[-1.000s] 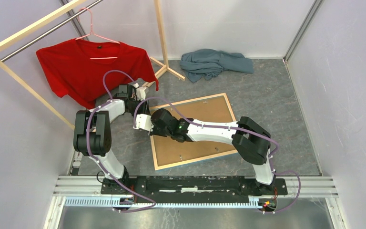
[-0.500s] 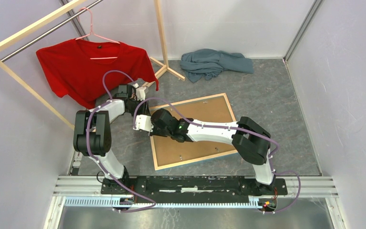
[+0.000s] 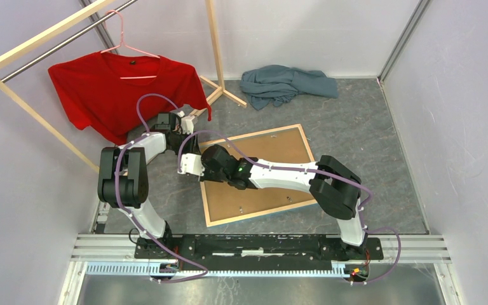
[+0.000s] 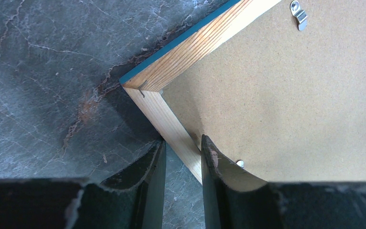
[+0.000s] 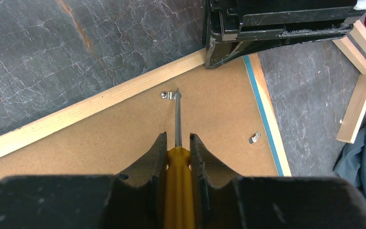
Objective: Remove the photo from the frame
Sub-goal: Release the photo frame item from the photo frame.
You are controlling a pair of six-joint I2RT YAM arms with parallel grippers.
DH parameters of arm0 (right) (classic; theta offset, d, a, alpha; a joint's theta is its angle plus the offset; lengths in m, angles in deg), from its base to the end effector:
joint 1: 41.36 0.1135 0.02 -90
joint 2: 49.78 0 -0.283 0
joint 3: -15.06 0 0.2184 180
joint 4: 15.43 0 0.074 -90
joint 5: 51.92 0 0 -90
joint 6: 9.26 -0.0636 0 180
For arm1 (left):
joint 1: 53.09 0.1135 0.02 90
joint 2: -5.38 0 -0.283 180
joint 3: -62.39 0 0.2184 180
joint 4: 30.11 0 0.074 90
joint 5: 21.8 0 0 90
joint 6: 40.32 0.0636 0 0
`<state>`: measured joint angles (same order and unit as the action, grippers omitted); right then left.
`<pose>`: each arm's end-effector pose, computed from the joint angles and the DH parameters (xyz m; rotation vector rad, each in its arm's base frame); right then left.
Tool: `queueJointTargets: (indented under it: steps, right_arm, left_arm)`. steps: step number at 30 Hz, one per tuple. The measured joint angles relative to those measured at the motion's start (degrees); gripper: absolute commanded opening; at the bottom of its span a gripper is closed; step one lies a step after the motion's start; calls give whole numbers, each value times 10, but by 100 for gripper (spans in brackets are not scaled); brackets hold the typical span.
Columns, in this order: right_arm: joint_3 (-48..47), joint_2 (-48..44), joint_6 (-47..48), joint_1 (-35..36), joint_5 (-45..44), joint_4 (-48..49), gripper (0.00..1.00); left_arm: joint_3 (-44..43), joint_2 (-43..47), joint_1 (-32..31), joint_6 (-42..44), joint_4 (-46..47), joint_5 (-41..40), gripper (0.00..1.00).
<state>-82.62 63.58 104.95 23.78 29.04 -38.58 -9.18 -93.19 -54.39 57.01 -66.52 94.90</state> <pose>0.1979 0.4032 0.2285 -1.5182 1.6564 0.2096 0.3146 -0.0357 0.1772 0.3407 2.5796 -0.5834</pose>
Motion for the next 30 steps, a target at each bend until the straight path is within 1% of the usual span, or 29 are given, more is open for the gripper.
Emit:
queueJointTargets:
  steps: [30]
  right_arm:
    - [0,-8,33,-1,25,-23,0]
  left_arm:
    - [0,0,2,0,-4,4,34]
